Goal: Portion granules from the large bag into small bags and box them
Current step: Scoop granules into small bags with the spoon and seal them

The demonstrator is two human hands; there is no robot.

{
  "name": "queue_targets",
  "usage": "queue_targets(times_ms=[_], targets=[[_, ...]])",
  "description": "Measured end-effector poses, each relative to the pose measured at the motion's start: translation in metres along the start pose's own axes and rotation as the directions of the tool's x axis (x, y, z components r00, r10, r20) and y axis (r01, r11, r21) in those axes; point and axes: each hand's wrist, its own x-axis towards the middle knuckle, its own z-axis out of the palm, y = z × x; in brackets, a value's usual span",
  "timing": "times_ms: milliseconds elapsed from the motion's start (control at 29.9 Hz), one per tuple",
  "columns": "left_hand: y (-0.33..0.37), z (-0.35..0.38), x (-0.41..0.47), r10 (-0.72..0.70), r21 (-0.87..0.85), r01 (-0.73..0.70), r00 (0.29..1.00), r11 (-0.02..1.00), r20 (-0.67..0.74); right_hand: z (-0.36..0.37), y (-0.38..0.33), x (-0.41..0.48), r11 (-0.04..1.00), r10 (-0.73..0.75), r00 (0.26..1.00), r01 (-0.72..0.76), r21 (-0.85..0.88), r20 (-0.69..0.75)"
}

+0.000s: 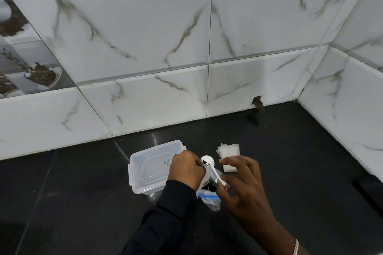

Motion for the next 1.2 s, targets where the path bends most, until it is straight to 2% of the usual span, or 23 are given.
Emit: queue_targets(times_ms=[201, 468, 602, 702, 769, 836, 903, 936, 970, 1037, 1103, 1204], targets=[[0.0, -0.006, 0.001, -0.052, -0.009, 0.052, 0.999, 0.999, 0.01, 0.018, -0.002, -0.008, 0.998, -0.061, 0.995, 0.06, -0.021, -0.074], [-0.002, -0.006, 0.002, -0.067, -0.021, 0.067, 0.997, 0.998, 0.027, 0.033, 0.007, -0.019, 0.966, -0.206, 0.977, 0.193, -0.171, -0.061], [-0.002, -0.006, 0.003, -0.069, -0.025, 0.07, 0.997, 0.997, 0.023, 0.038, 0.014, -0.025, 0.949, -0.219, 0.975, 0.207, -0.238, -0.024], [-0.002, -0.008, 0.003, -0.069, -0.02, 0.07, 0.997, 0.997, 0.023, 0.034, 0.011, -0.023, 0.97, -0.182, 0.983, 0.176, -0.171, -0.021], [-0.003, -0.01, 0.002, -0.068, -0.023, 0.068, 0.997, 0.997, 0.021, 0.027, 0.002, -0.016, 0.999, -0.047, 0.998, 0.046, -0.028, -0.049], [-0.004, -0.01, 0.001, -0.06, -0.027, 0.061, 0.998, 0.998, 0.014, 0.014, -0.01, -0.005, 0.955, 0.252, 0.966, -0.238, 0.18, -0.06], [-0.006, -0.012, 0.0, -0.057, -0.034, 0.057, 0.998, 0.998, 0.019, 0.001, -0.011, 0.009, 0.779, 0.516, 0.856, -0.488, 0.394, 0.038], [-0.007, -0.012, -0.002, -0.053, -0.035, 0.054, 0.998, 0.998, 0.022, -0.003, -0.004, 0.014, 0.691, 0.589, 0.802, -0.565, 0.45, 0.103], [-0.008, -0.013, -0.004, -0.046, -0.037, 0.046, 0.999, 0.998, 0.017, -0.007, 0.004, 0.019, 0.653, 0.621, 0.768, -0.616, 0.441, 0.153], [-0.011, -0.018, -0.009, -0.028, -0.053, 0.028, 1.0, 0.998, -0.001, -0.009, 0.023, 0.026, 0.699, 0.623, 0.749, -0.662, 0.269, 0.225], [-0.014, -0.024, -0.015, -0.011, -0.066, 0.011, 1.0, 0.998, -0.001, -0.003, 0.037, 0.029, 0.746, 0.605, 0.726, -0.66, 0.088, 0.327], [-0.019, -0.033, -0.022, 0.027, -0.105, -0.028, 1.0, 0.994, -0.014, 0.015, 0.04, 0.032, 0.771, 0.6, 0.639, -0.622, -0.135, 0.48]])
